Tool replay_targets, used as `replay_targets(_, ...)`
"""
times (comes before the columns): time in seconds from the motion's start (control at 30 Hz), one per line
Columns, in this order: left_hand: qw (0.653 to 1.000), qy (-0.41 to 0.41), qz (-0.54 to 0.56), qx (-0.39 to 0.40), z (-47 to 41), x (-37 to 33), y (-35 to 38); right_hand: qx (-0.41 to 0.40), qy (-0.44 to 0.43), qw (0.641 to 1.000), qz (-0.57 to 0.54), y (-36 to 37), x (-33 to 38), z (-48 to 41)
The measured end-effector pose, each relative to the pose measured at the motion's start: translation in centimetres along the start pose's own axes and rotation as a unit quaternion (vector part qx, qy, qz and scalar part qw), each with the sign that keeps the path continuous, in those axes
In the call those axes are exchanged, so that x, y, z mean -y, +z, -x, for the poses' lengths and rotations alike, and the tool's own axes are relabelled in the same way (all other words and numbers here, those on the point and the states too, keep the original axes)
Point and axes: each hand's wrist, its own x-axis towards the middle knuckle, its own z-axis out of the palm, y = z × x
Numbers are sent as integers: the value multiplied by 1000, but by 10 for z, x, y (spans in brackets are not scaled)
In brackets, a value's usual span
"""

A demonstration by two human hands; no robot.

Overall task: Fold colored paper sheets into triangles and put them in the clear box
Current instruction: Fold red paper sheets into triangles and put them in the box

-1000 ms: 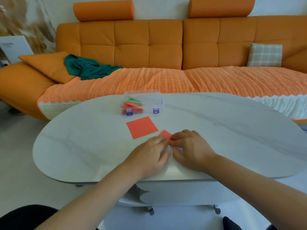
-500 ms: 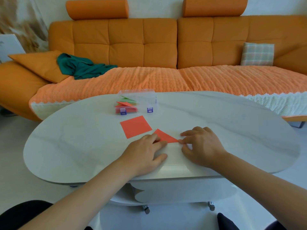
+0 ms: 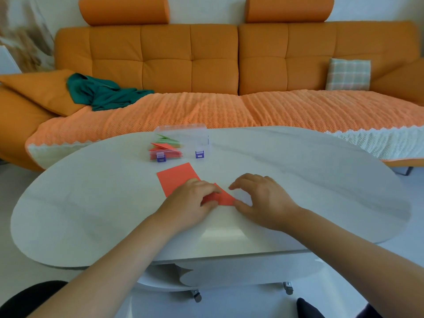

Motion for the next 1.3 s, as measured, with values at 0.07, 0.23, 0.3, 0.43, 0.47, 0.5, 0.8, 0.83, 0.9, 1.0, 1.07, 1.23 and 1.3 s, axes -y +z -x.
replay_targets(0.07, 999, 38, -15, 3, -4, 4, -3, 8, -20, 1000, -13, 3, 1, -7)
replay_targets(0.23, 995, 69, -37, -54, -9, 8, -4, 13, -38, 999, -20, 6, 1, -23)
replay_targets(0.3, 996, 55, -6, -73, -10, 8, -6, -1, -29, 998, -49, 4, 1, -28)
replay_targets(0.43, 995, -15, 58, -80, -14, 5, -14, 10, 15, 992, -123, -6, 1, -36)
replay_targets(0.47, 994, -32, 68, -83, -14, 3, -17, 14, 21, 990, -138, -9, 1, -38)
replay_targets(0.5, 992, -45, 76, -86, -15, 1, -19, 14, 23, 988, -152, -11, 2, -39)
replay_targets(0.8, 987, -64, 96, -110, -17, -7, -37, -20, 61, 964, -259, -18, 22, -46)
replay_targets(0.83, 988, -66, 93, -107, -17, -7, -39, -28, 63, 963, -259, -18, 23, -46)
replay_targets(0.9, 988, -68, 93, -103, -18, -7, -41, -52, 59, 964, -254, -20, 25, -46)
replay_targets(1.0, 989, -66, 88, -95, -18, -8, -42, -75, 54, 967, -239, -20, 27, -46)
replay_targets(1.07, 992, -59, 66, -86, -18, -7, -43, -73, 58, 970, -225, -21, 28, -47)
replay_targets(1.23, 992, -75, 38, -90, -19, -3, -50, -79, 90, 976, -183, -24, 18, -50)
replay_targets(1.3, 992, -86, 31, -84, -19, 0, -53, -81, 108, 976, -172, -25, 11, -52)
